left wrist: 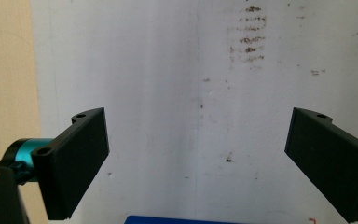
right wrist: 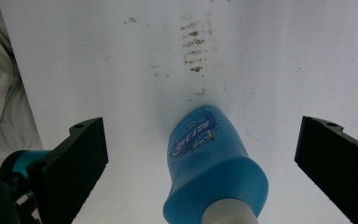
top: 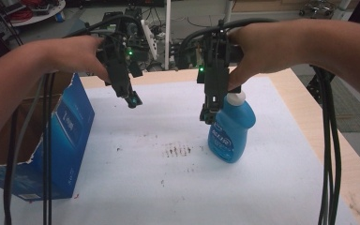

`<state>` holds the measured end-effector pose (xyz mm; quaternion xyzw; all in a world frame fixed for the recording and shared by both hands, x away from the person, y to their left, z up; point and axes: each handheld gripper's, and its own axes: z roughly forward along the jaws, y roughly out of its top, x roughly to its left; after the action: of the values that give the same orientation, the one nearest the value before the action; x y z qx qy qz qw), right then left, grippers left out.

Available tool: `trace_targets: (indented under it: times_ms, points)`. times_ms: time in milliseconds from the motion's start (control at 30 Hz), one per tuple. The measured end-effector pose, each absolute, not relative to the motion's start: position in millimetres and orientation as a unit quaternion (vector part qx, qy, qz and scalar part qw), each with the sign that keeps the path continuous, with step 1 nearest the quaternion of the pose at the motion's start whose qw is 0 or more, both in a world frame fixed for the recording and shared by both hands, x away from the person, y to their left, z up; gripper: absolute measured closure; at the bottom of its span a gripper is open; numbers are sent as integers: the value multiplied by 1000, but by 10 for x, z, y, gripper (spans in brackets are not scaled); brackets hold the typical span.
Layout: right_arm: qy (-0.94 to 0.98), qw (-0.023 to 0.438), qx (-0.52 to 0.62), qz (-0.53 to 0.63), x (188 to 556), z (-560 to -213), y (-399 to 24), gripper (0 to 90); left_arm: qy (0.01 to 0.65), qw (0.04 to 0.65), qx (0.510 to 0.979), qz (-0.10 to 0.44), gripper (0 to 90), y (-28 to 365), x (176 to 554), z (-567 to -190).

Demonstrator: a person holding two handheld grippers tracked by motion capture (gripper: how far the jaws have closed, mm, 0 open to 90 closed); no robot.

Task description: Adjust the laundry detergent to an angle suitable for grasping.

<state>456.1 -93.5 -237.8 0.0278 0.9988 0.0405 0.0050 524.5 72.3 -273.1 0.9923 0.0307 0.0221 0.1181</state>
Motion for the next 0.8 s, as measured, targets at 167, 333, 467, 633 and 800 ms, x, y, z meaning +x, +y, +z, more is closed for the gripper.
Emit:
trace_targets:
  times_ms: [167, 333, 467, 633, 800]
  points:
    - [999, 2, 24, 42, 4552, -2366, -958, 18, 30, 117, 992, 22, 62, 716, 5250, -2739]
    - [998, 0, 32, 48, 4581, -2348, -989, 18, 38, 121, 992, 22, 62, 733, 5269, -2761]
    - [998, -1, 32, 49, 4594, -2359, -987, 18, 35, 120, 992, 21, 62, 736, 5278, -2767]
    - [998, -2, 34, 51, 4589, -2340, -1000, 18, 38, 120, 992, 21, 62, 732, 5275, -2776]
    - [997, -4, 43, 57, 4581, -2301, -1047, 18, 35, 118, 992, 22, 62, 739, 5284, -2763]
